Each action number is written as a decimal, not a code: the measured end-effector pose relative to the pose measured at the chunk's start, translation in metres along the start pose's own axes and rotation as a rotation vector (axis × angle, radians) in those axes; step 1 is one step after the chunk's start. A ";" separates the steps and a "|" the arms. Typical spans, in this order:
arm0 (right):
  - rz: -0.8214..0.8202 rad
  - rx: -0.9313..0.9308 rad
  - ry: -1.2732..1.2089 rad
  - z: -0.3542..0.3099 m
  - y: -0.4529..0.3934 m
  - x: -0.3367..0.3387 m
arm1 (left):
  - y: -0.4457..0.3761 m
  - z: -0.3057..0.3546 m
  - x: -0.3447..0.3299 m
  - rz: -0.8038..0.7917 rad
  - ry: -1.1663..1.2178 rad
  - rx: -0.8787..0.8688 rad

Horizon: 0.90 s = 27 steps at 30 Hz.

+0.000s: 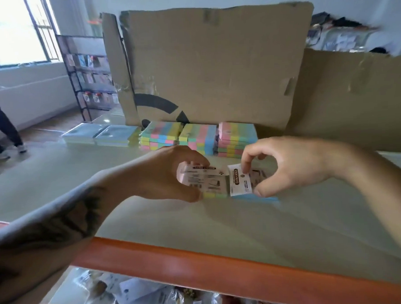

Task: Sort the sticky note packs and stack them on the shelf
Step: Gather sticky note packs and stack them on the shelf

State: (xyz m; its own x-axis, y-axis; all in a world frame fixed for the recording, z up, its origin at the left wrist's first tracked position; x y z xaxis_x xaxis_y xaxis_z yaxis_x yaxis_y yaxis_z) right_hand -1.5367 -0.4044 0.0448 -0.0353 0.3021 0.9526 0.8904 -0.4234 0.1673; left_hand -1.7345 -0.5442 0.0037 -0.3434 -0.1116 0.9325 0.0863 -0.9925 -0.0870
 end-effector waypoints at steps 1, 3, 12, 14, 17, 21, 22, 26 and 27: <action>0.031 0.008 -0.011 0.002 0.002 -0.002 | -0.001 0.000 -0.001 0.010 -0.004 -0.005; 0.140 0.039 -0.043 0.005 0.007 -0.003 | -0.003 -0.001 -0.001 0.035 0.026 -0.031; 0.461 0.264 -0.162 -0.021 -0.004 -0.032 | -0.012 0.000 0.001 0.197 0.515 -0.091; 0.535 0.242 -0.213 -0.022 -0.004 -0.034 | -0.013 -0.001 0.001 0.222 0.556 -0.078; 0.574 0.180 -0.326 -0.018 -0.005 -0.035 | -0.013 -0.002 0.001 0.255 0.554 -0.049; 0.567 0.156 -0.482 -0.013 -0.006 -0.030 | -0.014 -0.008 0.006 0.288 0.728 -0.051; 0.564 0.158 -0.548 -0.011 -0.006 -0.028 | -0.014 -0.010 0.006 0.276 0.738 -0.047; 0.559 0.161 -0.839 -0.006 -0.005 -0.024 | -0.016 -0.013 0.007 0.317 0.734 -0.048; 0.556 0.159 -0.860 -0.006 -0.005 -0.023 | -0.016 -0.013 0.009 0.336 0.745 -0.049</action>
State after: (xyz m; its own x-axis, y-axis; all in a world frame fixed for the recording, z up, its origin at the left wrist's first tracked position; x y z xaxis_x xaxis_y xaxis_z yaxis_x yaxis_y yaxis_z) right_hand -1.5432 -0.4149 0.0233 0.6793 0.6327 0.3718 0.7338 -0.5909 -0.3351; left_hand -1.7506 -0.5298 0.0086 -0.8395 -0.3910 0.3774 0.2605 -0.8990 -0.3520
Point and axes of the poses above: each hand's wrist, its own y-axis away from the middle knuckle, its own x-axis out of the back of the hand, z = x × y, the point moved 3 cm from there along -y, towards the middle knuckle, and after that the axes turned 3 degrees about -x, right-handed, at the moved point
